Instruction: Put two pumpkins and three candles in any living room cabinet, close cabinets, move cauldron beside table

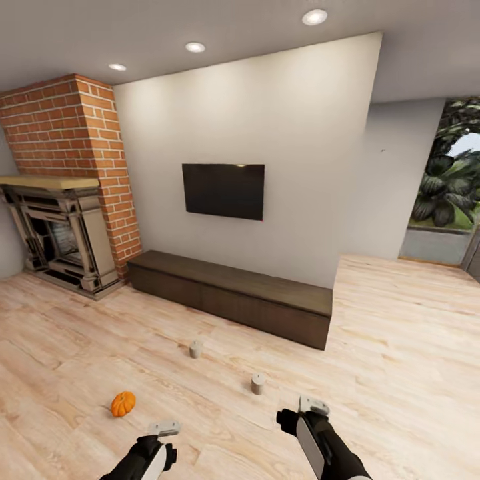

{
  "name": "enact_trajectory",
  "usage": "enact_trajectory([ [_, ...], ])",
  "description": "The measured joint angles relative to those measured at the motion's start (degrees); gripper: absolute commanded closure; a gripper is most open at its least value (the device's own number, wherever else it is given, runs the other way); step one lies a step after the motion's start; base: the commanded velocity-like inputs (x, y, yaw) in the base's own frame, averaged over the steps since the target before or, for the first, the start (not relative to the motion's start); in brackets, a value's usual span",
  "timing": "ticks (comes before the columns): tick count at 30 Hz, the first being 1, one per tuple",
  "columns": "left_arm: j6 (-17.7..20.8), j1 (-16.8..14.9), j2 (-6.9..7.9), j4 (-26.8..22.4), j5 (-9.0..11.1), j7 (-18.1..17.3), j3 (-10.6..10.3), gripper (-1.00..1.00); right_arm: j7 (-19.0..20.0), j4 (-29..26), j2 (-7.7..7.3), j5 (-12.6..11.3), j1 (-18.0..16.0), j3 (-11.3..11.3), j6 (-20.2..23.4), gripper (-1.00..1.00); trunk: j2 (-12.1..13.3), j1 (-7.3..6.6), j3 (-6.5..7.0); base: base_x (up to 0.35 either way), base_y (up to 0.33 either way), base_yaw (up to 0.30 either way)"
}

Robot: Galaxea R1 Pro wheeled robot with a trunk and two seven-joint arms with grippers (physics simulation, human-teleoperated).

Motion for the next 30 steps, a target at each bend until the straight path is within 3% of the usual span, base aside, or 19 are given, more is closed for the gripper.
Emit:
enact_trajectory([
  [5,-0.9,-0.5,0.26,1.3,-0.1,-0.5,-0.1,-1.0,0.0,0.0,-1.44,-0.1,2.2,-0.2,-1.9,-1.0,0.0,0.0,0.13,0.0,0.0,-0.268],
  [13,-1.1,-0.5,0.09,1.1,-0.2,-0.6,-0.2,-1.0,0.2,0.1,-1.89,-0.2,3.0,-0.5,-2.2,-1.0,0.0,0.0,0.06,0.0,0.0,-0.273],
  [15,-1.1,-0.5,0.08,1.0,-0.2,-0.6,-0.2,-1.0,0.2,0.1,-1.91,-0.5,3.0,-1.2,-2.2,-1.0,0.0,0.0,-0.03,0.0,0.0,-0.246],
  [17,-1.1,-0.5,-0.03,0.8,-0.2,-0.6,-0.2,-1.0,0.3,0.1,-1.92,-1.0,3.0,-4.0,-2.1,-1.0,0.0,0.0,-0.15,0.0,0.0,-0.198],
  [20,-1.1,-0.6,-0.17,0.8,-0.2,-0.6,-0.3,-1.0,0.4,0.1,-2.02,-1.2,3.0,-5.7,-2.1,-1.0,0.0,0.0,-0.37,0.0,-0.047,-0.179],
  [30,-1.1,-0.6,-0.3,-1.1,-0.3,-0.7,-0.7,-1.0,0.4,0.3,-2.96,-1.3,3.0,-6.6,-3.2,-1.0,0.0,0.0,-1.21,0.0,-0.259,-0.136],
])
